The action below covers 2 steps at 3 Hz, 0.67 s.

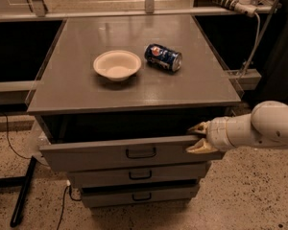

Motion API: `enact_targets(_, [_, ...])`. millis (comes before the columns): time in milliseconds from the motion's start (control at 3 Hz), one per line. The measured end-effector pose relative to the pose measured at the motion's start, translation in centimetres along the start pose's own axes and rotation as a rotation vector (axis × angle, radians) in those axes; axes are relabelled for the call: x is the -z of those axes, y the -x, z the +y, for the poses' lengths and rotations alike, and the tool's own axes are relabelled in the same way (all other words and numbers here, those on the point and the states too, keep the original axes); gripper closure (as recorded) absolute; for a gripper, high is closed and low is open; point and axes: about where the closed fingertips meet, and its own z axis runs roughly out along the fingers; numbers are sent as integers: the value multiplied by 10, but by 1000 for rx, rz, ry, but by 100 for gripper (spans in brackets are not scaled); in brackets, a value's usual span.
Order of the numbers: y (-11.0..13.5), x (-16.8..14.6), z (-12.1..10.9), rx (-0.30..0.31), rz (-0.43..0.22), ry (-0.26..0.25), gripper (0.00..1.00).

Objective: Open top drawer

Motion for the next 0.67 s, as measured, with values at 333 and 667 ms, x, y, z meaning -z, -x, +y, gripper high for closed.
enact_targets(333, [0, 0, 0, 0, 0, 0, 81])
enact_targets(667, [0, 0, 0, 0, 0, 0, 58])
